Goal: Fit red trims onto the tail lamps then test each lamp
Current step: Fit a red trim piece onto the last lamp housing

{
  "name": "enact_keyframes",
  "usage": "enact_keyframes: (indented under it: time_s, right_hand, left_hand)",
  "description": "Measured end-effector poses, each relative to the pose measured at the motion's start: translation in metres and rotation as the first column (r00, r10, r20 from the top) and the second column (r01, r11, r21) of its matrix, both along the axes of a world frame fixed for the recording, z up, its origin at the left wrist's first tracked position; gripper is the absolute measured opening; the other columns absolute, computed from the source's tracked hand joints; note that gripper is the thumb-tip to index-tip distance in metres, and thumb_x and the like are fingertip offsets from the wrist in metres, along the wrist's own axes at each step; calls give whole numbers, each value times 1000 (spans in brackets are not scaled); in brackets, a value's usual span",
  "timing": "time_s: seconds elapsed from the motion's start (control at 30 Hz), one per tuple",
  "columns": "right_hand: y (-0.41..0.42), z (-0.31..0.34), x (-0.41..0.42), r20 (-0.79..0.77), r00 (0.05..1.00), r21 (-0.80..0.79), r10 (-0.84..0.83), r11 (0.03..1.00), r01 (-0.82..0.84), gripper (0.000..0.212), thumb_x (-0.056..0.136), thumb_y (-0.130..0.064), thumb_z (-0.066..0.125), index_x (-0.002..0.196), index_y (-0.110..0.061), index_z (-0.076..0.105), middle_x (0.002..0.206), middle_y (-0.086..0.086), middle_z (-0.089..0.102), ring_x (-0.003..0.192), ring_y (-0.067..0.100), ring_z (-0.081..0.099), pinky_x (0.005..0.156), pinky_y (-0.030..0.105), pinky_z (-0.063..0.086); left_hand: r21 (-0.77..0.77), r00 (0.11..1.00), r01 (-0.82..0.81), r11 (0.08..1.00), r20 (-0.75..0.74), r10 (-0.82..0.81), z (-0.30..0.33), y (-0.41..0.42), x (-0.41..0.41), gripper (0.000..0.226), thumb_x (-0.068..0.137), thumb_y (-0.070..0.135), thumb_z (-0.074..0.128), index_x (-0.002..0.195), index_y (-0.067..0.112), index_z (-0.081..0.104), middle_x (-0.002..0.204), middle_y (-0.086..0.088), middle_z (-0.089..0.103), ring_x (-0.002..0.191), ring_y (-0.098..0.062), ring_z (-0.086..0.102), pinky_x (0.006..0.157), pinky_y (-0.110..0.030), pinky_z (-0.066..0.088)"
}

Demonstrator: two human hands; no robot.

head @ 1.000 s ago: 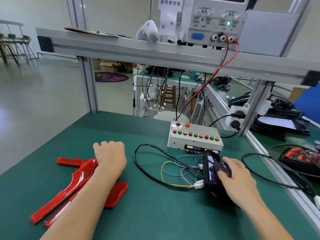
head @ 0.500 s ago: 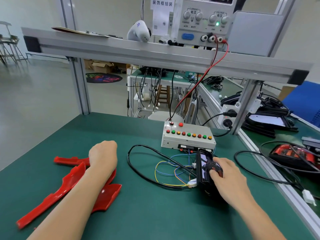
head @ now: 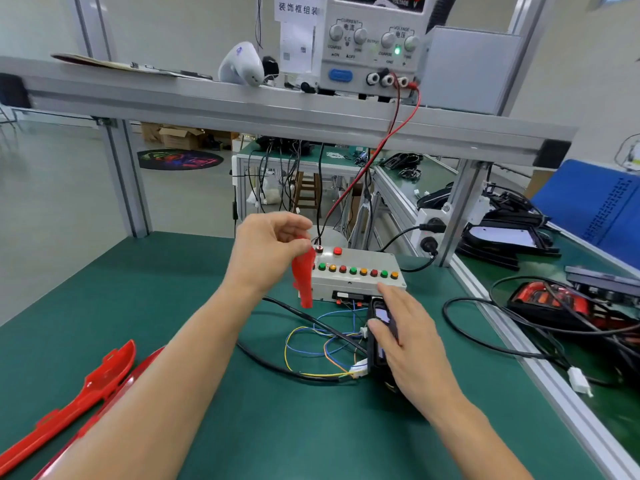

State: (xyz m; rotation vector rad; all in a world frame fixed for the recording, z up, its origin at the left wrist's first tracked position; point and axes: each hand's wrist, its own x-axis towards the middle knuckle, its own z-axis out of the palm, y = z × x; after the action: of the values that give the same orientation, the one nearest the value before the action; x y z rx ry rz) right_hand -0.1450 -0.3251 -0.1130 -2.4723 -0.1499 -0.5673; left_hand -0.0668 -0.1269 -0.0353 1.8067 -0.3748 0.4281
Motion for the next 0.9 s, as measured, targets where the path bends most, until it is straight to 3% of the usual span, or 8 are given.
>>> enact_keyframes:
  time_s: [0.07,0.17,0.3,0.4,0.53,0.7,0.8,0.9]
  right_hand:
    - [2,-1,0,-8,999,32,42,999,-42,53,97,-19,55,147,-20,37,141,-9,44,131,14,40,110,21,26]
    - [5,-2,-1,-2,997,81,80,994,-80,56,97,-21,56,148,-24,34,133,-19,39,131,11,42,111,29,33]
    - [4,-6,-1,6,997,60,73,996,-73,54,98,-24,56,147,-27,35,140,-13,45,128,6,40,104,16,30]
    - [-1,-9,1,5,999,37,51,998,-51,52,98,-25,55,146,-29,37,141,-12,47,127,3,39,99,12,28]
    - [-2,-11,5,-15,999,56,43,998,-42,53,98,-29,54,147,-30,35,136,-10,49,124,10,44,101,26,37]
    - [5,-10,9,56,998,77,17,997,-21,40,99,-29,51,139,-28,46,113,-7,60,103,16,54,88,31,43]
    - [0,-11,7,58,998,13,-27,1000,26,39,101,-32,44,140,-30,45,103,-7,60,96,16,53,83,31,42]
    - [-11,-13,2,62,995,-3,-77,997,77,37,102,-30,42,138,-30,46,94,-7,59,87,17,52,76,32,42]
  left_hand:
    - [-150,993,84,985,-74,-96,2,-7,4,27,74,-14,68,89,8,70,77,-4,69,65,-4,63,67,-11,50]
    - [-380,934,169,909,-231,-271,-1,-15,10,25,75,-14,65,87,8,68,72,-2,69,65,-6,65,63,-16,52]
    - [-599,825,131,790,-376,-422,-9,-23,18,23,78,-11,62,92,6,68,70,0,71,68,-10,66,71,-22,51]
    - [-661,782,99,744,-411,-469,-12,-26,23,20,79,-8,60,93,6,66,71,-1,72,67,-11,66,59,-19,54]
    - [-722,745,85,686,-412,-525,-4,-26,32,30,69,-2,65,98,4,64,74,-3,72,71,-12,64,53,-16,53]
    - [-738,702,117,664,-411,-581,6,-41,40,36,63,1,67,98,5,65,75,-3,72,72,-11,65,61,-17,56]
    - [-719,691,118,685,-436,-577,1,-55,43,30,67,0,67,96,6,65,79,-4,71,74,-12,63,65,-18,55]
    - [-685,702,117,719,-455,-548,-14,-74,42,6,83,6,65,88,7,62,81,-5,67,72,-14,61,64,-22,55]
